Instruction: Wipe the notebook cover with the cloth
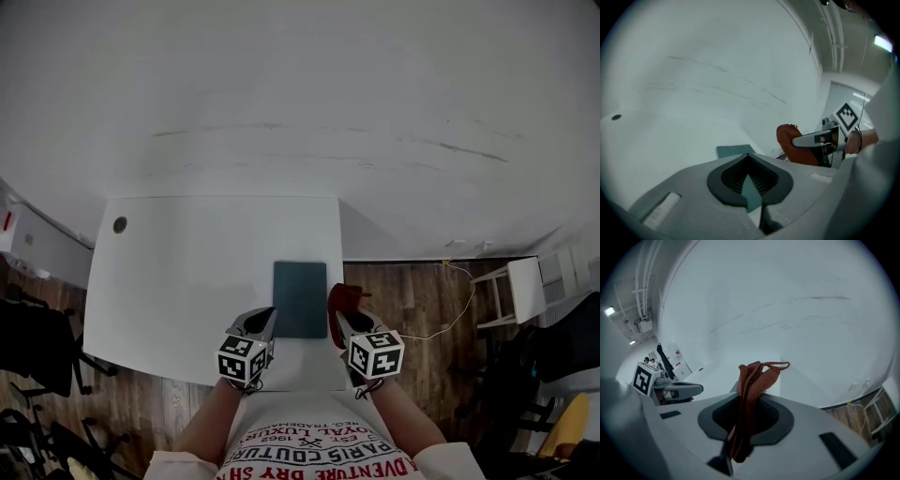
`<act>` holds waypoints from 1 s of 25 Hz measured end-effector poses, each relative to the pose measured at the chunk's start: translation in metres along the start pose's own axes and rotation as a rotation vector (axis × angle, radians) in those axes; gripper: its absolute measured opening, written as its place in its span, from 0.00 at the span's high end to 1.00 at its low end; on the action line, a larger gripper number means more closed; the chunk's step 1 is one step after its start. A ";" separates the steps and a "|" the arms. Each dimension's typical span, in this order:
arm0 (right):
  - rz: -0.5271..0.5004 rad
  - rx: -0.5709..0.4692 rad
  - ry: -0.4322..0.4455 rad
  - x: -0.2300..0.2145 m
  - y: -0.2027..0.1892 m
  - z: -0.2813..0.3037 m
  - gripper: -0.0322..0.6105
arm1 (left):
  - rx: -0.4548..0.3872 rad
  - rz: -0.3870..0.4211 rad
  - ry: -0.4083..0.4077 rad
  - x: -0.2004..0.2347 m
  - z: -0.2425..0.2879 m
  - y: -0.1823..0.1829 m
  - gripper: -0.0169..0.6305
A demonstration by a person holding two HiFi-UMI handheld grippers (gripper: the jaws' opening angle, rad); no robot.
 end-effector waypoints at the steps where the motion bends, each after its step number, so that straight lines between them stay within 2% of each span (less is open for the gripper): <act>1: -0.013 -0.033 0.003 0.003 0.008 -0.004 0.83 | -0.032 0.023 0.000 -0.004 -0.004 0.013 0.96; 9: -0.123 -0.297 0.033 0.022 0.072 -0.040 0.83 | -0.253 0.209 -0.002 -0.037 -0.042 0.109 0.96; 14: -0.208 -0.462 0.034 0.034 0.105 -0.063 0.83 | -0.346 0.344 0.024 -0.052 -0.066 0.140 0.96; 19: -0.265 -0.514 0.023 0.041 0.110 -0.071 0.83 | -0.397 0.354 0.017 -0.054 -0.074 0.144 0.96; 25: -0.244 -0.503 0.010 0.040 0.108 -0.068 0.83 | -0.395 0.346 -0.005 -0.055 -0.071 0.142 0.96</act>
Point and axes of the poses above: the fingertips, and each gripper's own axes: z forward along the fingers, x to its left, y out of its top, the point moved 8 cm from there along -z, backward along the fingers, and after that the axes turned 9 degrees about -y, right-handed, at the moved point
